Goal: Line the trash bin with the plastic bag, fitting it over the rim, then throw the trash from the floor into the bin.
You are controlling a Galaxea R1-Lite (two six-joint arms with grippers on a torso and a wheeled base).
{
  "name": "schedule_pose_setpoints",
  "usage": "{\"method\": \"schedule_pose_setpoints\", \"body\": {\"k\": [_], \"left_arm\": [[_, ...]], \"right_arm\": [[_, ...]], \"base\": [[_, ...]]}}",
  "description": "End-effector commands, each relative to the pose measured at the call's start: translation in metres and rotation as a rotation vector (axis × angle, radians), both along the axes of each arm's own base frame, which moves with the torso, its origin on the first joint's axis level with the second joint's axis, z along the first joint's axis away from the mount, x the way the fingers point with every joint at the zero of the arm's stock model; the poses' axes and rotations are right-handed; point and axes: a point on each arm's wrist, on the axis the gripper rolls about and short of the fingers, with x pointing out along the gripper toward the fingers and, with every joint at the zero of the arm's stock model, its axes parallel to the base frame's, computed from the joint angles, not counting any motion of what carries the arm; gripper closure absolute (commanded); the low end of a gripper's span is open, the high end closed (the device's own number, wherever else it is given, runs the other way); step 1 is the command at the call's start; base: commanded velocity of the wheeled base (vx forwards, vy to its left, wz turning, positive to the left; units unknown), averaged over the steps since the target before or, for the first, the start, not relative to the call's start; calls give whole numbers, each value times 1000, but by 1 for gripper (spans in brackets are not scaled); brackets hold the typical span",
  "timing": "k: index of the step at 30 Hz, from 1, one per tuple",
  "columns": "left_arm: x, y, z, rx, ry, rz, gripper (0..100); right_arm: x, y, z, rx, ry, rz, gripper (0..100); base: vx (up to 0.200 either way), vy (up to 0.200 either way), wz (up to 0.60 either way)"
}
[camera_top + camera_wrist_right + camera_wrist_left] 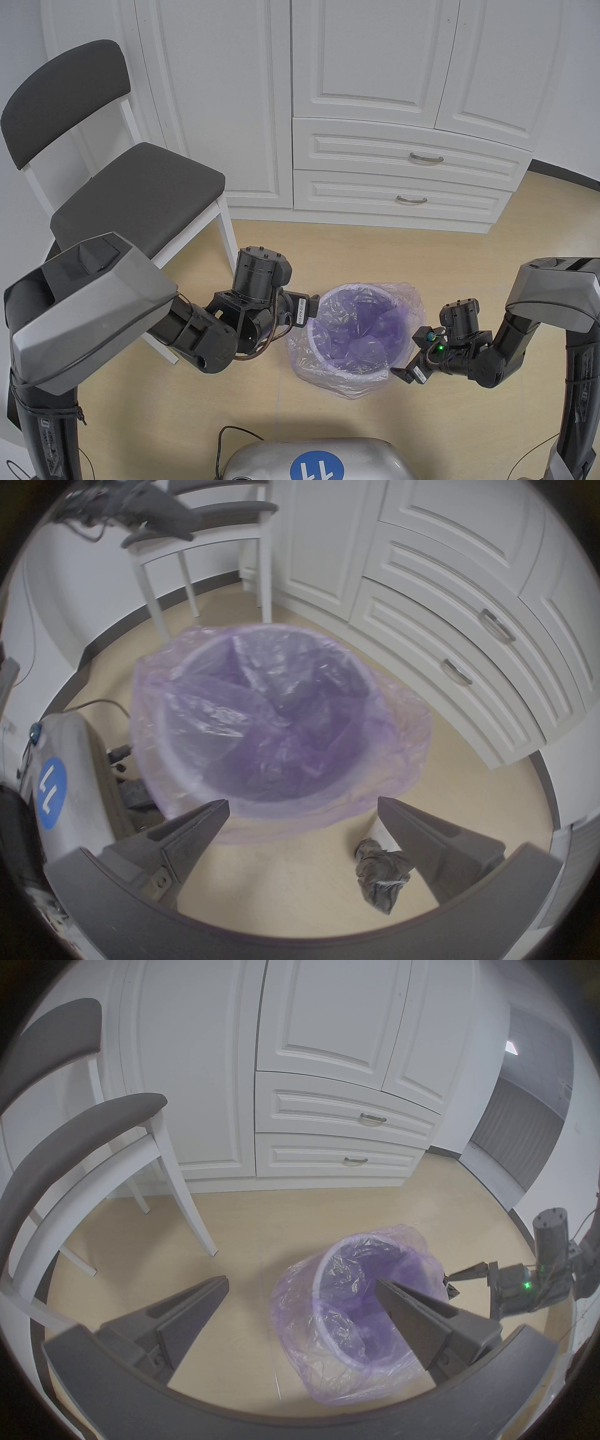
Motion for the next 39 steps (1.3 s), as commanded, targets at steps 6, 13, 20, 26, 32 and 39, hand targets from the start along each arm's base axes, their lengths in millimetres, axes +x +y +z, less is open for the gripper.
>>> {"method": "schedule_pose_setpoints", "body": {"k": [6, 13, 20, 26, 32, 39], "left_arm": [[-14, 2, -15, 34, 53, -14, 0], [-11, -2, -30, 31, 44, -17, 0], [-12, -5, -32, 24, 34, -23, 0], [-11, -5, -34, 28, 38, -19, 0], [-8, -4, -32, 22, 30, -11, 0], [-7, -4, -31, 14, 18, -8, 0]], "right_arm": [[-20, 8, -15, -63, 51, 79, 0], [-4, 11, -39, -135, 50, 1, 0], [11, 8, -49, -167, 35, -61, 0], [30, 4, -41, -172, -20, -117, 0], [56, -7, -27, -151, -102, -198, 0], [84, -16, -22, -82, -165, -322, 0]], "base": [[0, 0, 0], [0, 0, 0], [0, 0, 0], [0, 0, 0], [0, 0, 0], [0, 0, 0]]}}
